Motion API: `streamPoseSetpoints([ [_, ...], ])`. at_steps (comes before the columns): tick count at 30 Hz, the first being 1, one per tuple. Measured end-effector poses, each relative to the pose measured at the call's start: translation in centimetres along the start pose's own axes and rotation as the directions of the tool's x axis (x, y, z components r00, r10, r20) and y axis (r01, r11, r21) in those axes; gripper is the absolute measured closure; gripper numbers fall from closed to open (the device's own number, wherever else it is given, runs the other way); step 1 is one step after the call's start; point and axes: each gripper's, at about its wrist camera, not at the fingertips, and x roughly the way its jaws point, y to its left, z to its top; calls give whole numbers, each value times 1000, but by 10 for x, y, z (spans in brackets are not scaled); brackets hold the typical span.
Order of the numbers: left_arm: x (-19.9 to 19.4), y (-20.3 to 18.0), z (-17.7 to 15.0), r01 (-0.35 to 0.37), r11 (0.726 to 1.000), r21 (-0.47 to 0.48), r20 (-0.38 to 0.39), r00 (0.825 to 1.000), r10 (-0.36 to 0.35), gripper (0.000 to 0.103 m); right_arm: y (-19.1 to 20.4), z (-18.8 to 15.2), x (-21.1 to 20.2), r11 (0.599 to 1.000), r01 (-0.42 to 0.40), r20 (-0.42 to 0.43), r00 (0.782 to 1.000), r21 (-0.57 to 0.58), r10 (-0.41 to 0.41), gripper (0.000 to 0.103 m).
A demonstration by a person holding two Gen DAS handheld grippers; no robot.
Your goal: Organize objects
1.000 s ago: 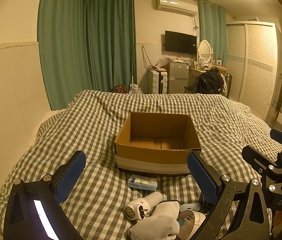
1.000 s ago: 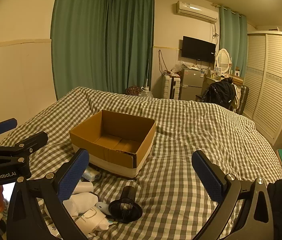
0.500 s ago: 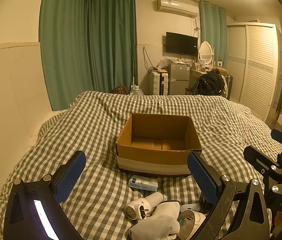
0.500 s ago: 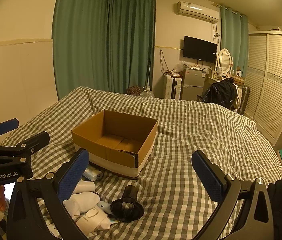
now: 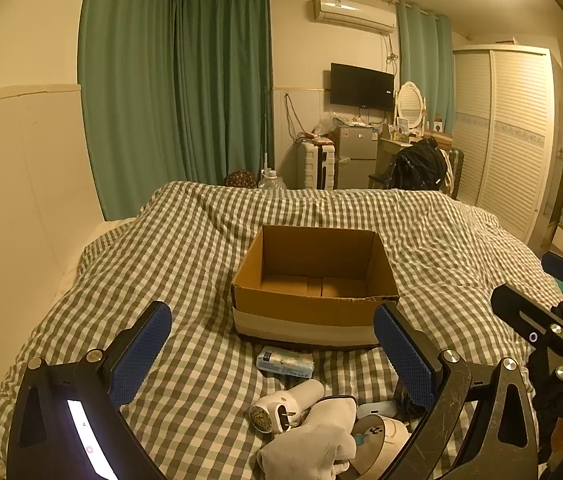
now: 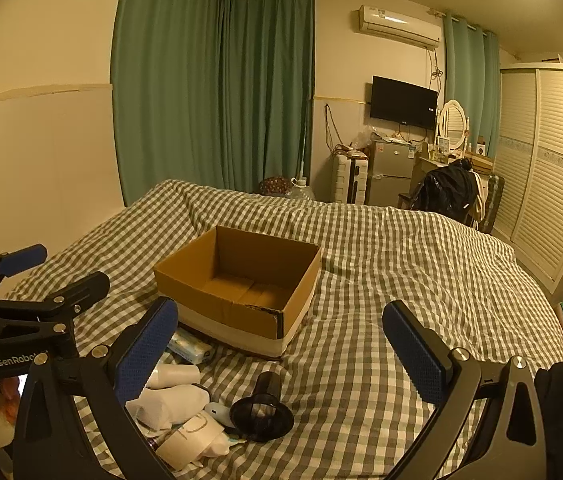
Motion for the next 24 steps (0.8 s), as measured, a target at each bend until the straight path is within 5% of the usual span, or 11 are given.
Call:
streamPoseSetpoints([
  [13, 38, 6, -23, -31, 1000, -6, -124, 992, 30, 0, 1, -16, 26, 1000, -5, -94, 996, -9, 4, 0],
  [24, 88, 6, -60, -50, 998, 43, -266, 962, 59, 0, -4, -52, 77, 1000, -20, -248, 968, -1, 19, 0],
])
